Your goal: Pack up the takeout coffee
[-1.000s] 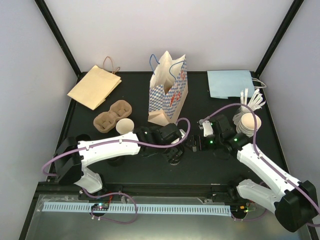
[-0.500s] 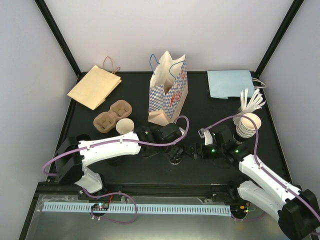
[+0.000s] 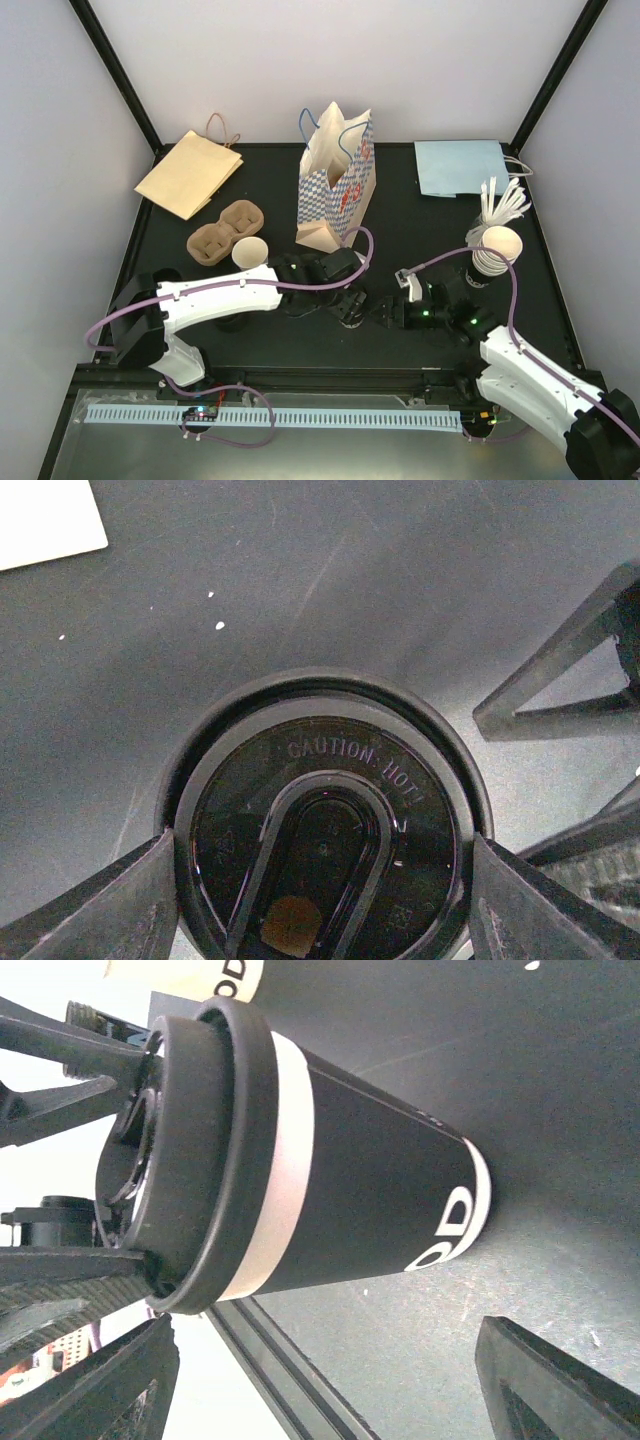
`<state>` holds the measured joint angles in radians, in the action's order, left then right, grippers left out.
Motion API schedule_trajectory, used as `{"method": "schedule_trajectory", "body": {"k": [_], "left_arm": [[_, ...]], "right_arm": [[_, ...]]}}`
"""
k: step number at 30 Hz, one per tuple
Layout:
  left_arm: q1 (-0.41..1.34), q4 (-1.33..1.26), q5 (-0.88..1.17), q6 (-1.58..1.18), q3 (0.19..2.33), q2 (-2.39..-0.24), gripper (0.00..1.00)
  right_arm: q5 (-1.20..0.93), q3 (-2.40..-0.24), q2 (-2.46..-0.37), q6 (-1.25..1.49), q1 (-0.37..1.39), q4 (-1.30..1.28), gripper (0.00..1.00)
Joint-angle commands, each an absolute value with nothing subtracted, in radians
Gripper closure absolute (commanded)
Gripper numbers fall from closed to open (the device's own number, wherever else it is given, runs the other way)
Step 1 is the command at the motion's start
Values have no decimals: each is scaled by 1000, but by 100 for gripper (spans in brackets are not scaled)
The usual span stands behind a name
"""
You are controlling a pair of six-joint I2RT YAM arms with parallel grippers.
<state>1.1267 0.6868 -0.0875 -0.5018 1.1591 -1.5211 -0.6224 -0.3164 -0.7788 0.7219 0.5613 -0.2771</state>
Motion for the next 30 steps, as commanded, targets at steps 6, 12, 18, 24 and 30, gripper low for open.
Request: {"method": "schedule_trajectory", "body": {"k": [6,12,18,24,30], "left_arm": [[1152,741,-118,-618,1180,-1563,31],[1161,751,-123,-641,1186,-1571,32],[1192,767,-153,-656,1201,-1603,32],[1204,778,-163,-674,1199,-1632,32],[1204,761,-149,-685,1195,-1638,32]], "right_arm": [[-623,-277,-742,846,597,-94,17],[-605,-251,-764,882,623,-41,19],[-569,-193,-730,938,634,-22,23],[-558,-162,-720,982,635,31,24],[-538,-137,-750,1062,655,128,27]]}}
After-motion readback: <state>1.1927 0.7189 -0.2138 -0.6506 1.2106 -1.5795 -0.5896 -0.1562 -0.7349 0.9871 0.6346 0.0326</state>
